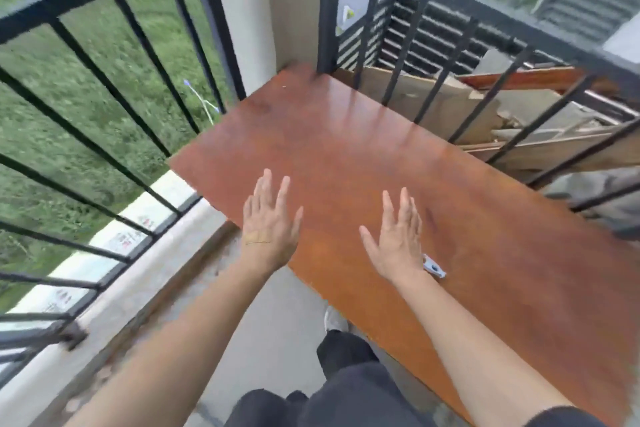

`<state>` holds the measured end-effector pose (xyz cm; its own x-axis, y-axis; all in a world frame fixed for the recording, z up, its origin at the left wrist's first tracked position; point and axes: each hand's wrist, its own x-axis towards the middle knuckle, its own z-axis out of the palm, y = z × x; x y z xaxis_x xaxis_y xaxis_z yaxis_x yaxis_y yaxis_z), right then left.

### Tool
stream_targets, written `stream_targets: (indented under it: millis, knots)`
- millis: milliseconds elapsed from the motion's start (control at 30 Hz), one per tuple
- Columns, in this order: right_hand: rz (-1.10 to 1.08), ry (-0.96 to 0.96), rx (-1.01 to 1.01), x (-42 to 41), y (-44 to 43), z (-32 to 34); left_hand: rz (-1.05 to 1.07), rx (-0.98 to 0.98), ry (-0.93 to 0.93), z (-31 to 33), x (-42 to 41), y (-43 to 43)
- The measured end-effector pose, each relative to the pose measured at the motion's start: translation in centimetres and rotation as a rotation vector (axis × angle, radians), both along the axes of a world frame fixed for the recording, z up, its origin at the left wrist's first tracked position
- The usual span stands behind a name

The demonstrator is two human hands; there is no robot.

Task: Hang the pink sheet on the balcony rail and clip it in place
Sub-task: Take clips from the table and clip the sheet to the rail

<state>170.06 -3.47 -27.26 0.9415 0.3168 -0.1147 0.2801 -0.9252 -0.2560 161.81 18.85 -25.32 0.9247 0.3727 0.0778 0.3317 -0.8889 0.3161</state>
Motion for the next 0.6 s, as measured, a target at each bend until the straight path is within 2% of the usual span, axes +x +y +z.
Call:
stream_targets:
  millis: [100, 233, 400, 500, 600]
  knots:
    - [-0.085, 0.200, -0.097, 0.5, -5.7, -2.8, -0.105, -0.076, 0.219, -3.4, 2.2, -5.5]
    - [-0.061, 0.446, -0.234, 0.4, -10.1, -6.1, -0.187, -0.118, 0.555, -7.9, 2.6, -9.9]
    - [0.047, 0.538, -0.279, 0.6, -11.3, -9.3, -0.217, -0.247, 0.870, -11.6, 0.9, -11.4]
    - [0.087, 0.502, -0.246, 1.7, -10.6, -10.0, -0.197, -0.293, 0.886, -11.6, 0.7, -11.0]
    - [0.106, 0.467, -0.138, 3.0, -8.4, -9.7, -0.055, -0.346, 0.839, -10.5, 1.1, -9.7]
